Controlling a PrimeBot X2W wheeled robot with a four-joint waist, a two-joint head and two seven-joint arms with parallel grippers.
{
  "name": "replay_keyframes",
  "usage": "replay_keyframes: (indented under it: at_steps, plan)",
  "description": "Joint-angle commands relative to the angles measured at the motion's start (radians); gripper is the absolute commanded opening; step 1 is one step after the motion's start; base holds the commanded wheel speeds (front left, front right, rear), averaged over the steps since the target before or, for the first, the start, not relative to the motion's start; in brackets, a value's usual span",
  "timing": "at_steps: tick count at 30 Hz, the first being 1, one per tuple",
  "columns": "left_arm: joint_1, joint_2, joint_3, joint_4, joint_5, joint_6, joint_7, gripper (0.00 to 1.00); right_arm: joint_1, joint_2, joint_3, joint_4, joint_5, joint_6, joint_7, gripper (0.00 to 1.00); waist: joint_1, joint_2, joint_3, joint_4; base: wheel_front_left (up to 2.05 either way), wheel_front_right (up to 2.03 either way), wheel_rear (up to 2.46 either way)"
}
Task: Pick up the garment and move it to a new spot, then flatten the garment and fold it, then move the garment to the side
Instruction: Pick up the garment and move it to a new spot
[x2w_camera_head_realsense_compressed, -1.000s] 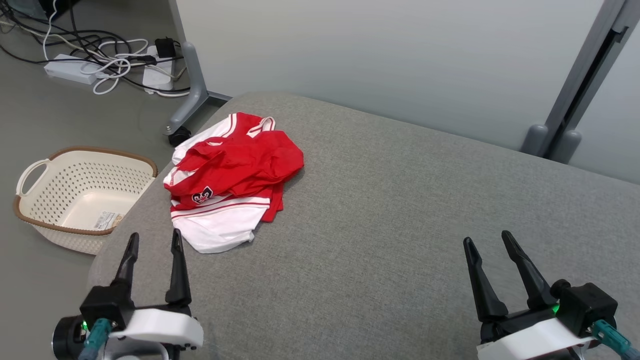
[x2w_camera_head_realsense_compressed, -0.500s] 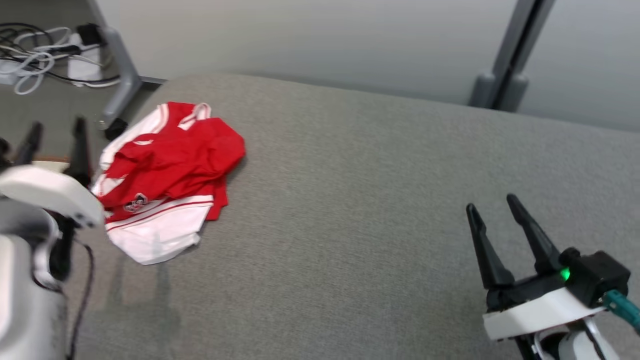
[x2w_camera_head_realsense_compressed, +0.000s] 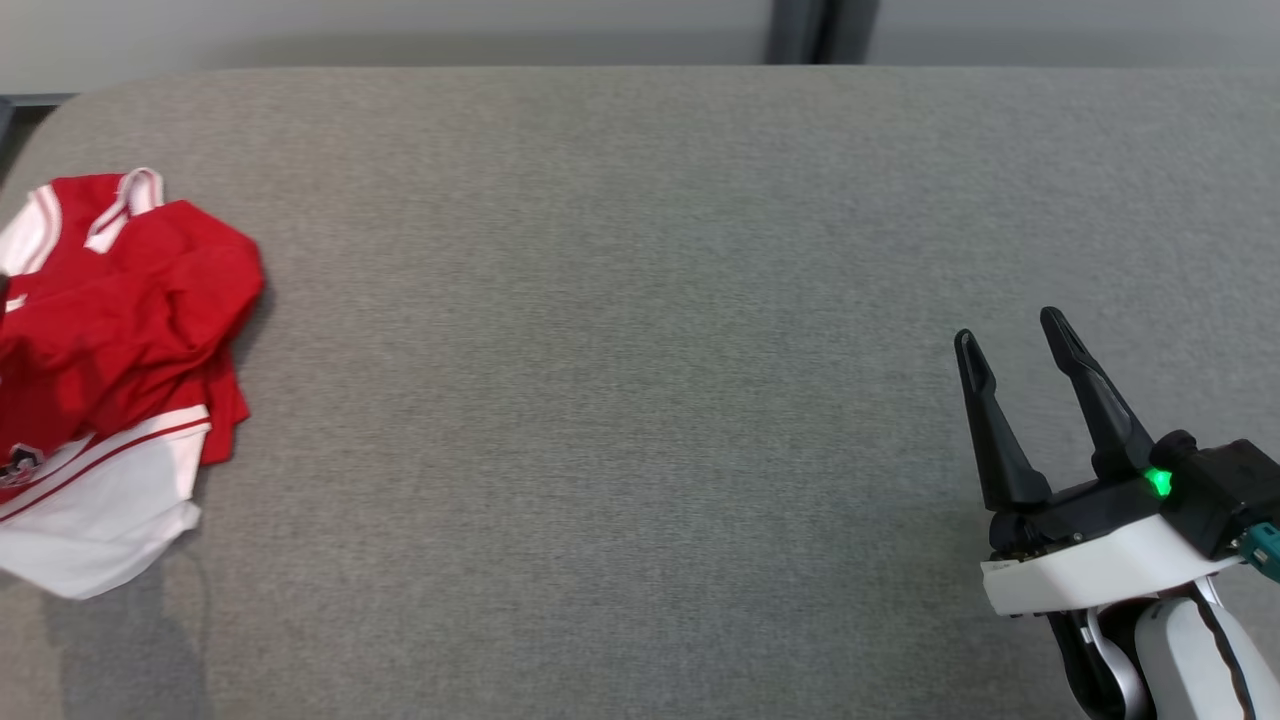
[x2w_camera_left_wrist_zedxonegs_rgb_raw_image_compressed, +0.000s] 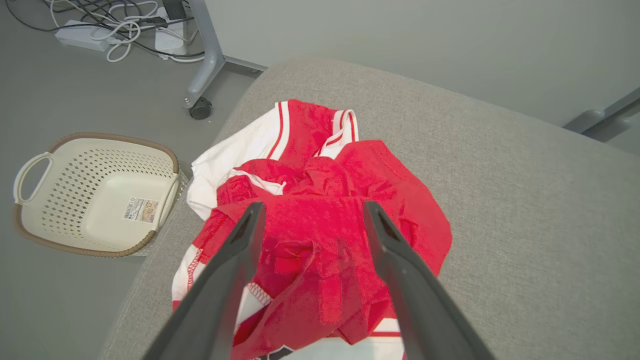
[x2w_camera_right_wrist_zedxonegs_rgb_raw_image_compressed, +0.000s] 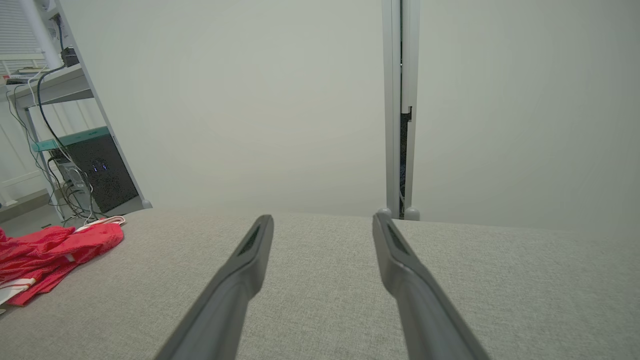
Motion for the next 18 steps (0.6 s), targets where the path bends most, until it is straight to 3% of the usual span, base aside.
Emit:
replay_keyframes:
  at_steps: [1,7,11,12,13,14,15,16,18]
  plan:
    - [-0.008,0.013,-0.005,0.022,-0.004,-0.004,0.022,1.00,-0.016,-0.005,-0.001,0.003,0.007,0.002,-0.006,1.00,0.0000,0.0000,0.029,-0.038,0.00,0.00,0.00]
    - [0.008,0.057,-0.033,0.119,0.002,-0.011,0.156,1.00,-0.017,-0.001,-0.003,0.008,0.008,0.002,-0.014,1.00,0.0000,0.0000,0.035,-0.070,0.00,0.00,0.00]
    - [0.019,0.065,-0.034,0.138,-0.007,-0.005,0.189,1.00,-0.017,0.002,-0.005,0.012,0.008,0.002,-0.018,1.00,0.0000,0.0000,0.040,-0.080,0.00,0.00,0.00]
    - [0.023,0.066,-0.035,0.139,-0.006,-0.002,0.191,0.91,-0.018,0.004,-0.007,0.013,0.008,0.002,-0.019,1.00,0.0000,0.0000,0.042,-0.082,0.00,0.00,0.00]
    - [0.025,0.068,-0.037,0.138,-0.005,-0.001,0.193,0.74,-0.019,0.005,-0.007,0.013,0.008,0.002,-0.020,1.00,0.0000,0.0000,0.043,-0.084,0.00,0.00,0.00]
    - [0.025,0.070,-0.037,0.135,-0.005,0.000,0.192,0.50,-0.021,0.007,-0.007,0.013,0.008,0.002,-0.020,1.00,0.0000,0.0000,0.045,-0.085,0.00,0.00,0.00]
    - [0.025,0.072,-0.040,0.129,-0.002,0.000,0.185,0.35,-0.022,0.008,-0.007,0.014,0.007,0.002,-0.021,1.00,0.0000,0.0000,0.046,-0.086,0.00,0.00,0.00]
    - [0.025,0.072,-0.041,0.124,0.000,0.000,0.180,0.00,-0.023,0.008,-0.007,0.015,0.007,0.002,-0.022,1.00,0.0000,0.0000,0.046,-0.086,0.00,0.00,0.00]
    - [0.029,0.066,-0.045,0.116,-0.004,-0.003,0.177,0.00,-0.023,0.009,-0.008,0.017,0.005,0.002,-0.022,1.00,0.0000,0.0000,0.047,-0.085,0.00,0.00,0.00]
